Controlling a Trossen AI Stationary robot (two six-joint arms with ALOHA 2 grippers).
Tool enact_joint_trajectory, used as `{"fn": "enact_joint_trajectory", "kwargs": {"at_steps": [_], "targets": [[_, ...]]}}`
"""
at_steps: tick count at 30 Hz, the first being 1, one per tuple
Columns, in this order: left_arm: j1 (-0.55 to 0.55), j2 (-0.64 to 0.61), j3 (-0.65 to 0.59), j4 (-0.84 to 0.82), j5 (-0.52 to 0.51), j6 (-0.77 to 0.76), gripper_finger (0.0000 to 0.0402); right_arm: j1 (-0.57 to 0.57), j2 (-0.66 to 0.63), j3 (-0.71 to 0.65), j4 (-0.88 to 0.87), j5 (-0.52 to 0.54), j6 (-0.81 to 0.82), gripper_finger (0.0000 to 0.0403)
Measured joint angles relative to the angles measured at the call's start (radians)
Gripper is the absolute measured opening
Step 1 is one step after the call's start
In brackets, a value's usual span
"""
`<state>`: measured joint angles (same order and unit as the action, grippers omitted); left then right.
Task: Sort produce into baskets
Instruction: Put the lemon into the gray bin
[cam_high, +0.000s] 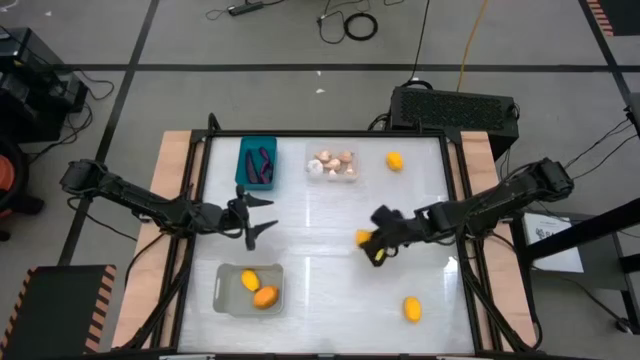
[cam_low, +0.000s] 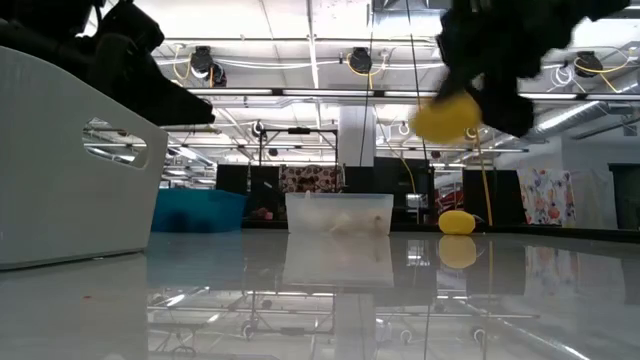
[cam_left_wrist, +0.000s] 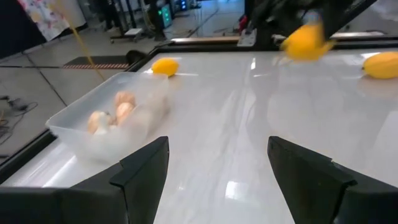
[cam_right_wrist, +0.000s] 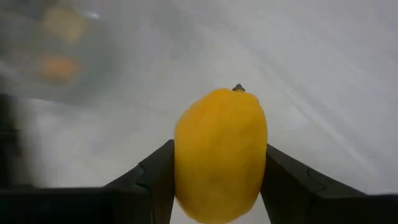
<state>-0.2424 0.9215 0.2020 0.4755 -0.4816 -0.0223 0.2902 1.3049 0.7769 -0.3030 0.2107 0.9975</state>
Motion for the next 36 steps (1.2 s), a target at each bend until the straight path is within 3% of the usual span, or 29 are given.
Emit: {"fn": "enact_joint_trajectory", "kwargs": {"at_steps": [5, 11, 15, 20, 27, 36], "targets": [[0.001, 0.0, 0.0, -0.006, -0.008, 0.0, 0.0281, 0.042, 0.043, 0.001, 0.434, 0.008, -0.237, 0.0184], [0.001, 0.0, 0.0, -0.006, -0.021, 0.001, 0.0281, 0.083, 0.196, 0.024, 0.771, 0.025, -0.412, 0.0184], [0.001, 0.0, 0.0, -0.006, -0.022, 0.001, 0.0281, 0.087, 0.34, 0.156, 0.746, 0.012, -0.488, 0.0184], [0.001, 0.0, 0.0, -0.006, -0.024, 0.001, 0.0281, 0.083, 0.541, 0.399, 0.69, -0.088, -0.599, 0.0185], [0.001, 0.0, 0.0, -0.003, -0.024, 0.001, 0.0281, 0.078, 0.774, 0.743, 0.5, -0.107, -0.83, 0.0185], [0.001, 0.0, 0.0, -0.006, -0.024, 0.001, 0.0281, 0.042, 0.98, 1.0, 0.38, -0.106, -0.913, 0.0185]]}}
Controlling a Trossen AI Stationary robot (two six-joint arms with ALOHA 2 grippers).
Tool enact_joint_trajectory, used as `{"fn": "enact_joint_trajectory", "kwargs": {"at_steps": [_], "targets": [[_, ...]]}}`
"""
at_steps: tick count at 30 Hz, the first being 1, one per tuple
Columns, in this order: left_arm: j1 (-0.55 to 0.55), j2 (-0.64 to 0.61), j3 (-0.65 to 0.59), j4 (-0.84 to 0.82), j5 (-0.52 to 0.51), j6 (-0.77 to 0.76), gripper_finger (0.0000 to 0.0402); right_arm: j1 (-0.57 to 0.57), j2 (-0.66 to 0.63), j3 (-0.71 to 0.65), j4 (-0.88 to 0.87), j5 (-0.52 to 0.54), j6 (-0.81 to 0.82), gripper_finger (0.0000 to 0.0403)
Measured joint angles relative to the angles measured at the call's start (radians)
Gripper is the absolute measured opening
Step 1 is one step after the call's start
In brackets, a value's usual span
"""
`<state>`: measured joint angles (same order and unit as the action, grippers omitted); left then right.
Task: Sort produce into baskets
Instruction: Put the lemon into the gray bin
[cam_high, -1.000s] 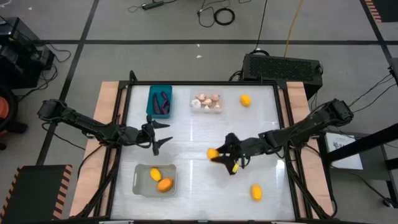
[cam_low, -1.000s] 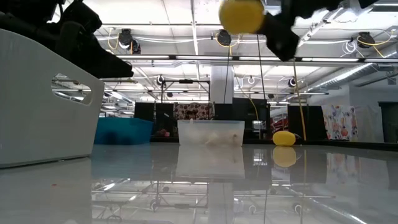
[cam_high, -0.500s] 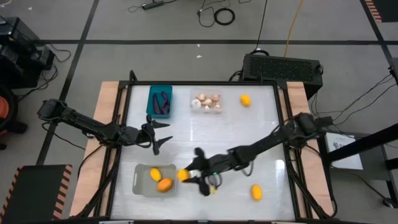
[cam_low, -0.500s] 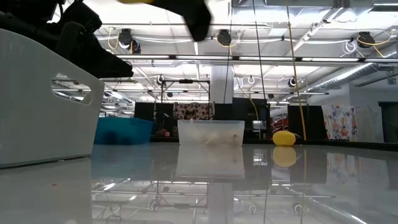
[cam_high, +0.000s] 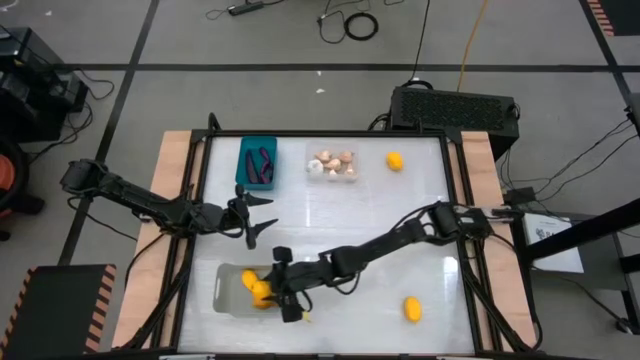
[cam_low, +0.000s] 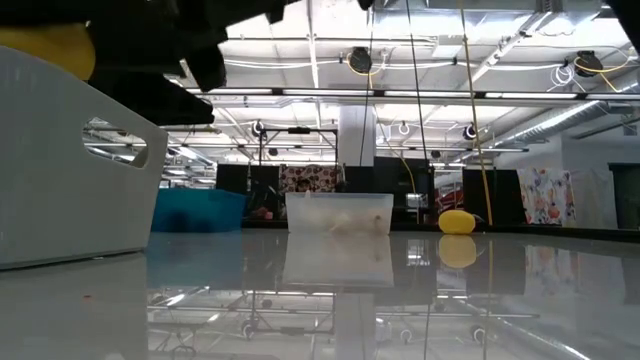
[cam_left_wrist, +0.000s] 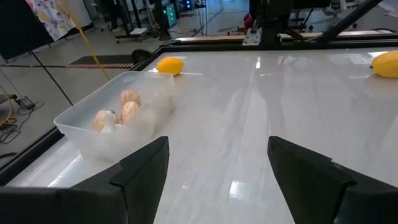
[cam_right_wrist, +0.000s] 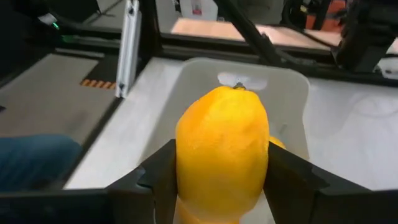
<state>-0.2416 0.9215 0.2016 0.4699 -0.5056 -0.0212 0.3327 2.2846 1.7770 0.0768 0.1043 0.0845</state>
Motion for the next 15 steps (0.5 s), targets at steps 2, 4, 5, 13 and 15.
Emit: {"fn": "enact_joint_trajectory", "kwargs": {"at_steps": [2, 4, 5, 13, 15], "targets": [[0.0, 0.0, 0.0, -0.001, 0.0, 0.0, 0.0281, -0.007, 0.013, 0.02, -0.029, -0.001, 0.0, 0.0188], [0.0, 0.0, 0.0, -0.001, 0.0, 0.001, 0.0281, -0.014, 0.02, 0.04, -0.055, -0.001, 0.0, 0.0194], [0.0, 0.0, 0.0, -0.002, 0.0, 0.003, 0.0281, -0.017, 0.02, 0.045, -0.075, -0.001, 0.0, 0.0198], [0.0, 0.0, 0.0, -0.004, 0.001, 0.003, 0.0281, -0.022, 0.02, 0.05, -0.1, -0.001, 0.002, 0.0246], [0.0, 0.0, 0.0, -0.005, 0.001, 0.003, 0.0281, -0.021, 0.02, 0.05, -0.116, -0.002, 0.009, 0.0254]]}}
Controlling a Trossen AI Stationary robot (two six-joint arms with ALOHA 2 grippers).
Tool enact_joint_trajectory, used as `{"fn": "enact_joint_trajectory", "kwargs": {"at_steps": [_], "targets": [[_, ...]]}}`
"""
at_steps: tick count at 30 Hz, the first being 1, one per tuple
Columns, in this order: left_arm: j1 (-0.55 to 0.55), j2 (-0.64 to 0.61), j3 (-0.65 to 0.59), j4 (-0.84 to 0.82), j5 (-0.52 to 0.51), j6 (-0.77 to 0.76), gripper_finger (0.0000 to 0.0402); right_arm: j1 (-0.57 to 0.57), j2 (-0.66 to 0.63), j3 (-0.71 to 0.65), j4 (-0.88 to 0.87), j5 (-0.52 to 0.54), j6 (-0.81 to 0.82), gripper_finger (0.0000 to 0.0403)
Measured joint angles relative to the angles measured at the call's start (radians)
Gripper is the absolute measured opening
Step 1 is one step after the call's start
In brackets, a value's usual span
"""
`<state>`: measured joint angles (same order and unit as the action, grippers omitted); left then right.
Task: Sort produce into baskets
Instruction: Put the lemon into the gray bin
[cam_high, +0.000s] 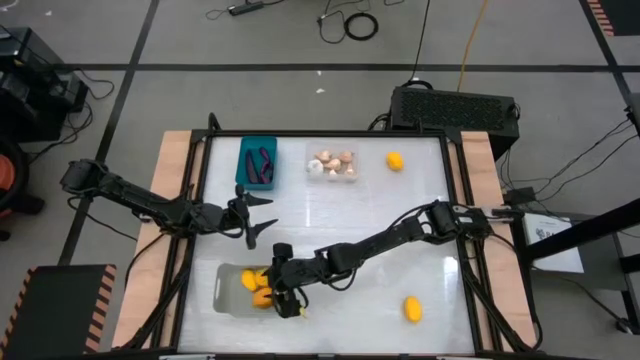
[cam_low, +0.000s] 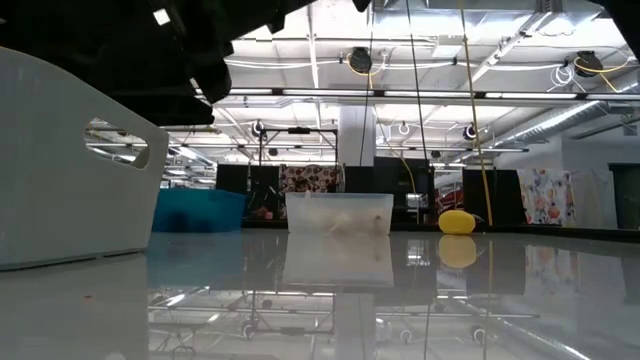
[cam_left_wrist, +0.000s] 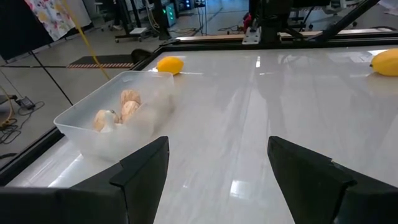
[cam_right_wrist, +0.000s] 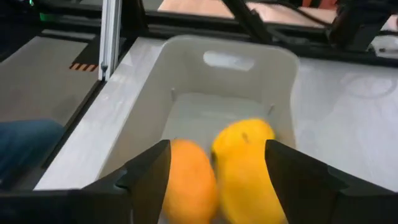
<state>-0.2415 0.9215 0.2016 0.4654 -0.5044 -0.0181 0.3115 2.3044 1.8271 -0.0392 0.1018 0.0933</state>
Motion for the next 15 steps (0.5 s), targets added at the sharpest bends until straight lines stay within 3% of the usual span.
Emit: {"fn": "enact_joint_trajectory", "kwargs": {"at_steps": [6, 15], "targets": [[0.0, 0.0, 0.0, 0.0, 0.004, 0.0, 0.0281, 0.009, -0.037, -0.001, -0.136, -0.004, 0.017, 0.026], [0.0, 0.0, 0.0, -0.004, 0.005, -0.003, 0.0281, 0.017, -0.21, 0.0, -0.506, -0.003, 0.238, 0.0246]]}}
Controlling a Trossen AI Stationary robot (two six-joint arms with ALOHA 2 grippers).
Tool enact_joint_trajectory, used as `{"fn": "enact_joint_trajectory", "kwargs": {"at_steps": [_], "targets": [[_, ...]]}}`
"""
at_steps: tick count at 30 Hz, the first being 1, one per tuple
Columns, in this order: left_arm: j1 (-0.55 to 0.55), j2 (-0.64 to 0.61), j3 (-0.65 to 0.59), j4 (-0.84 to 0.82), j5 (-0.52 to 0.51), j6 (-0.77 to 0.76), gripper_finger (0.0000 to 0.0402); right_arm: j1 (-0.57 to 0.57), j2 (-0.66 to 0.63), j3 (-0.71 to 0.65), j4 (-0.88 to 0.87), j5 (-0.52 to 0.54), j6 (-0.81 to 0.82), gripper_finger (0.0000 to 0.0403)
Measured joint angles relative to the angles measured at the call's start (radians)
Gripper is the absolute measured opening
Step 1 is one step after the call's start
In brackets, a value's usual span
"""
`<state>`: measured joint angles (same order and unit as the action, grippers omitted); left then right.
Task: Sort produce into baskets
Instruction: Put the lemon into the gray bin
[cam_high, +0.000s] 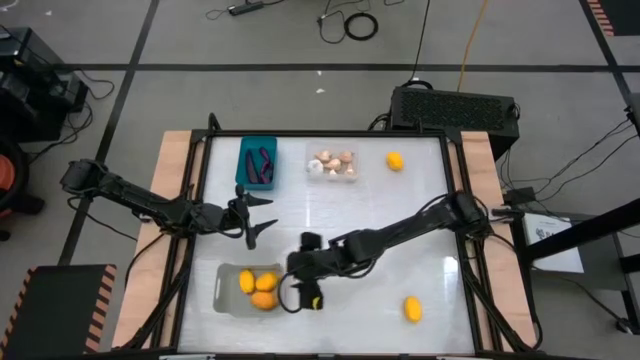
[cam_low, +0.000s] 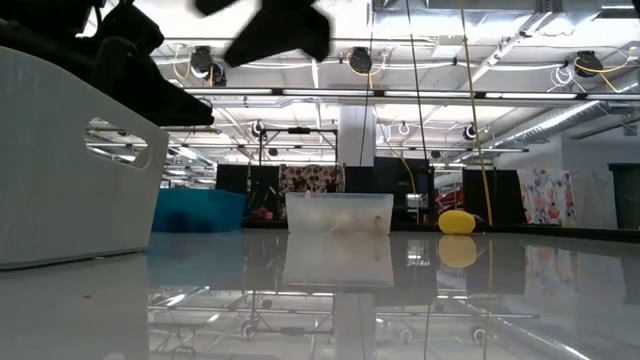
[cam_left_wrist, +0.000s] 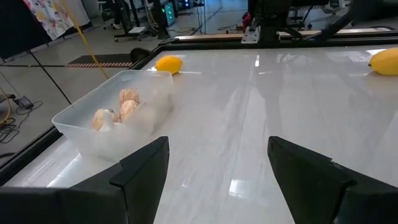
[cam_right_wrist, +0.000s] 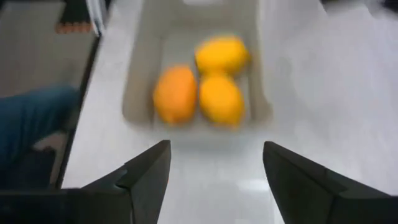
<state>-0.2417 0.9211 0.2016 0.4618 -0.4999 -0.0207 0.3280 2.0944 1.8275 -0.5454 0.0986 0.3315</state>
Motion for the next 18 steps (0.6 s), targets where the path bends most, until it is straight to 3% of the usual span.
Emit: {"fn": "enact_joint_trajectory", "kwargs": {"at_steps": [5, 10, 18], "targets": [[0.0, 0.0, 0.0, 0.0, 0.002, -0.001, 0.0281, 0.027, -0.089, 0.0, -0.3, -0.025, 0.163, 0.0242], [0.0, 0.0, 0.0, 0.0, 0.003, -0.001, 0.0281, 0.085, -0.127, 0.0, -0.543, -0.042, 0.432, 0.0242], [0.0, 0.0, 0.0, 0.0, 0.037, -0.027, 0.0281, 0.213, -0.124, -0.002, -0.817, -0.197, 0.737, 0.0242]]}}
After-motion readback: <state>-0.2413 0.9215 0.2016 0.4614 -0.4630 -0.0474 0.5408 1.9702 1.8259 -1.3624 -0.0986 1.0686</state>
